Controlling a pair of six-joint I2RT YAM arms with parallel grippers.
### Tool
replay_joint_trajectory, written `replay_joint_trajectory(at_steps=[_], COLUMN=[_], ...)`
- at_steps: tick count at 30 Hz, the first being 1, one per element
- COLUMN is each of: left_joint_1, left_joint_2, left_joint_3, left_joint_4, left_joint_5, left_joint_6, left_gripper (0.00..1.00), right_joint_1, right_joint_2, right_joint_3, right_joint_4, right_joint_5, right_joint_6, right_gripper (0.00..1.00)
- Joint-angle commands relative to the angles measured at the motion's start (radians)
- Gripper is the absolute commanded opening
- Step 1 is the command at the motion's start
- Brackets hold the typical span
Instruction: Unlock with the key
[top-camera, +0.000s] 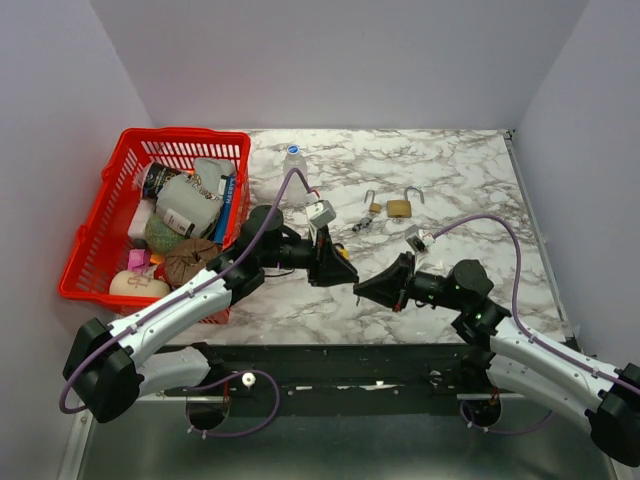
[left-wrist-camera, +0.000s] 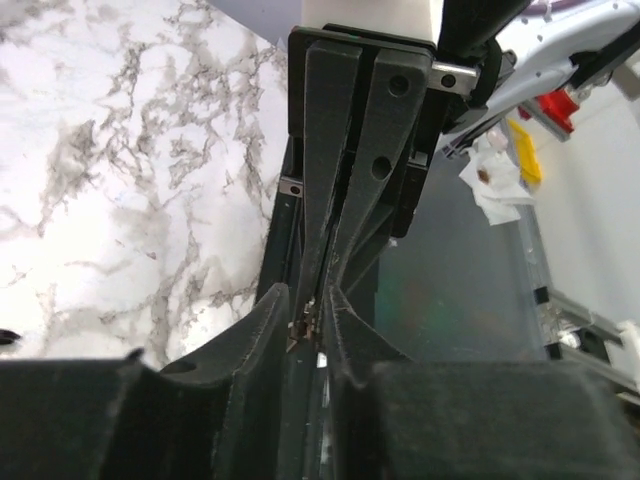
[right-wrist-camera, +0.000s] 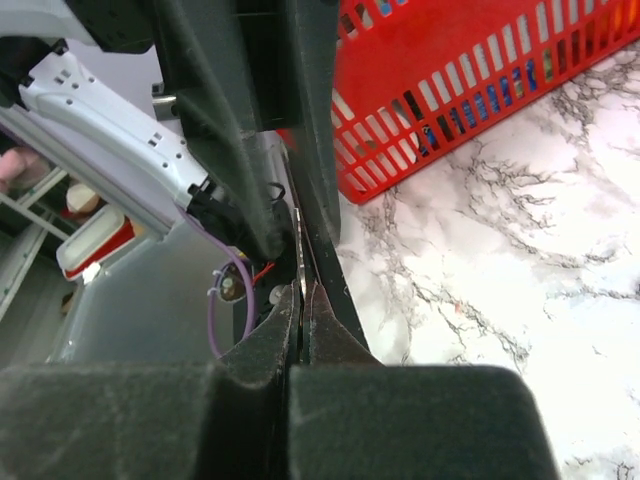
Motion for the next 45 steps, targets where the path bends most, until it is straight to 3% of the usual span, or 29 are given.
replay_joint_trajectory(at_steps=[1, 2, 3, 4, 11, 17, 25, 29, 36, 45], left_joint_1=[0.005, 0.005, 0.005, 0.005, 0.005, 0.005, -0.062, -0.079, -0.1, -0.1], left_joint_2=[-0.008, -0.008, -0.003, 0.001, 0.024, 0.041, 0.329, 0.507, 0.777, 0.911], left_joint_3=[0.053, 0.059, 0.07, 0.074, 0.055, -0.03, 0.237, 0.413, 0.663, 0.774], left_joint_4=[-0.089, -0.136, -0.156, -0.175, -0.197, -0.119, -0.486, -0.704, -0.868, -0.913], left_joint_5=[-0.189, -0.234, -0.278, -0.368, -0.607, -0.625, -1.054, -1.154, -1.22, -1.178], left_joint_6=[0.055, 0.065, 0.066, 0.062, -0.03, -0.067, -0.109, -0.132, -0.147, -0.144], left_gripper=[0.73, 0.82, 0.99, 0.99, 0.99, 0.99, 0.88, 0.86, 0.81, 0.77], right_joint_1=[-0.002, -0.004, -0.006, -0.007, -0.117, -0.179, -0.179, -0.179, -0.179, -0.179], right_joint_2=[-0.017, -0.02, -0.023, -0.026, -0.049, -0.147, -0.273, -0.333, -0.413, -0.461], right_joint_3=[-0.045, -0.053, -0.06, -0.075, -0.144, -0.169, -0.163, -0.165, -0.189, -0.206], right_joint_4=[0.015, 0.013, 0.013, 0.013, 0.013, -0.043, -0.178, -0.233, -0.26, -0.257], right_joint_5=[0.133, 0.154, 0.171, 0.192, 0.205, 0.192, 0.228, 0.237, 0.223, 0.192], right_joint_6=[0.038, 0.04, 0.037, 0.034, 0.051, 0.04, -0.014, -0.021, -0.017, -0.006], right_gripper=[0.01, 0.01, 0.01, 0.01, 0.01, 0.01, 0.01, 0.01, 0.01, 0.01])
